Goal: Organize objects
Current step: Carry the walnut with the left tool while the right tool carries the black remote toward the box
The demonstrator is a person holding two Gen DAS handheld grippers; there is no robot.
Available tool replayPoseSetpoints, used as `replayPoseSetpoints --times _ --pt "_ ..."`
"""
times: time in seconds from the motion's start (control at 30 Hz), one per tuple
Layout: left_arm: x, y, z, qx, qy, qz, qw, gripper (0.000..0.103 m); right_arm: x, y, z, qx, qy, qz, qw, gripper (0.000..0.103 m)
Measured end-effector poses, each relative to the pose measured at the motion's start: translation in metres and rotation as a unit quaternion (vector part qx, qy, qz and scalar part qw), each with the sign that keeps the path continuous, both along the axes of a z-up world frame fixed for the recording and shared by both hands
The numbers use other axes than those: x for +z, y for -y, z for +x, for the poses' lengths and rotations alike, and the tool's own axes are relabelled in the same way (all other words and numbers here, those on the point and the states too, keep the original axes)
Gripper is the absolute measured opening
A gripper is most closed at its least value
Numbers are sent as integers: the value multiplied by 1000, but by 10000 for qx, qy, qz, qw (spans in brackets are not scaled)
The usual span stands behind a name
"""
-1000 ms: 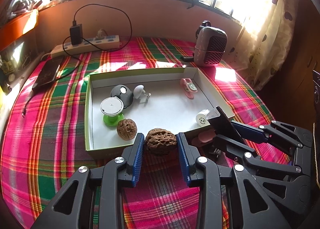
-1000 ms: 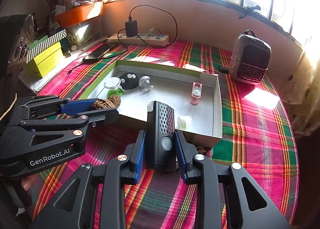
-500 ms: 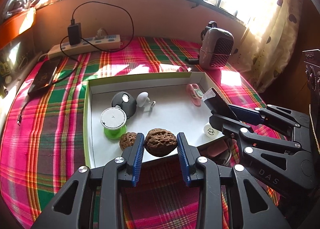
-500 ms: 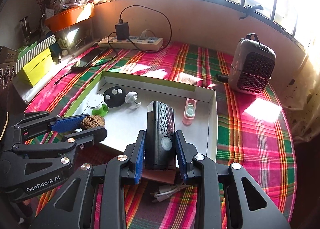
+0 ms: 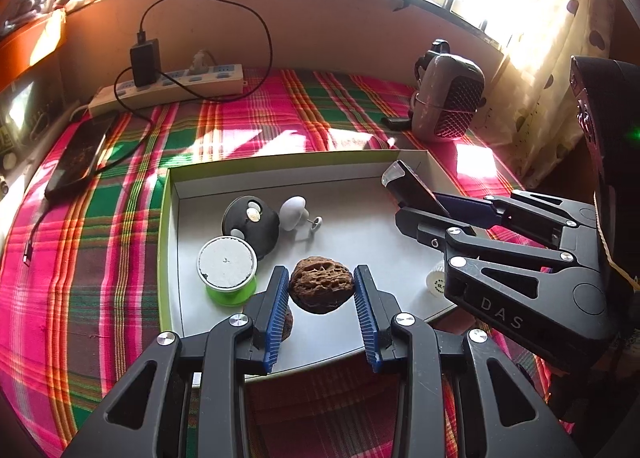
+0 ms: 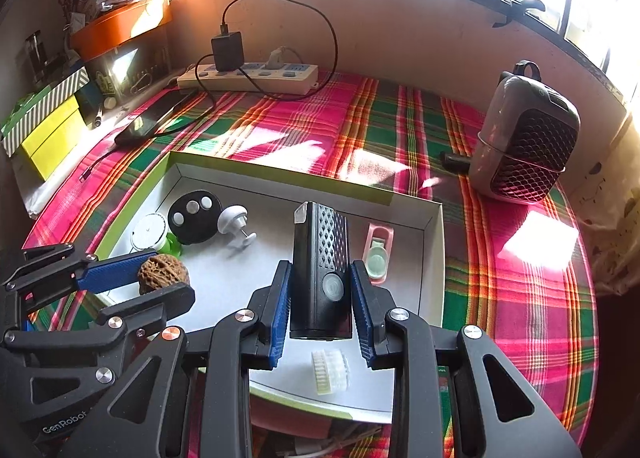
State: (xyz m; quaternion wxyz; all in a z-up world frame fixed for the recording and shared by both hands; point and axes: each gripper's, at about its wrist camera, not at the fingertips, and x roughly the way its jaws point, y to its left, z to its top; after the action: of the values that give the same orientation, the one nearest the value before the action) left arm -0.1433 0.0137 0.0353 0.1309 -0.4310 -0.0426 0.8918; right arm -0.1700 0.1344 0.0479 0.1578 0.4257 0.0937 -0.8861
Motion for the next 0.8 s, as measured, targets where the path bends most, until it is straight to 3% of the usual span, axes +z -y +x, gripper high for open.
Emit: replayPoseSetpoints --times 0.8 --pt "-16 -4 -20 11 169 -141 9998 31 -24 9 -41 77 364 24 9993 30"
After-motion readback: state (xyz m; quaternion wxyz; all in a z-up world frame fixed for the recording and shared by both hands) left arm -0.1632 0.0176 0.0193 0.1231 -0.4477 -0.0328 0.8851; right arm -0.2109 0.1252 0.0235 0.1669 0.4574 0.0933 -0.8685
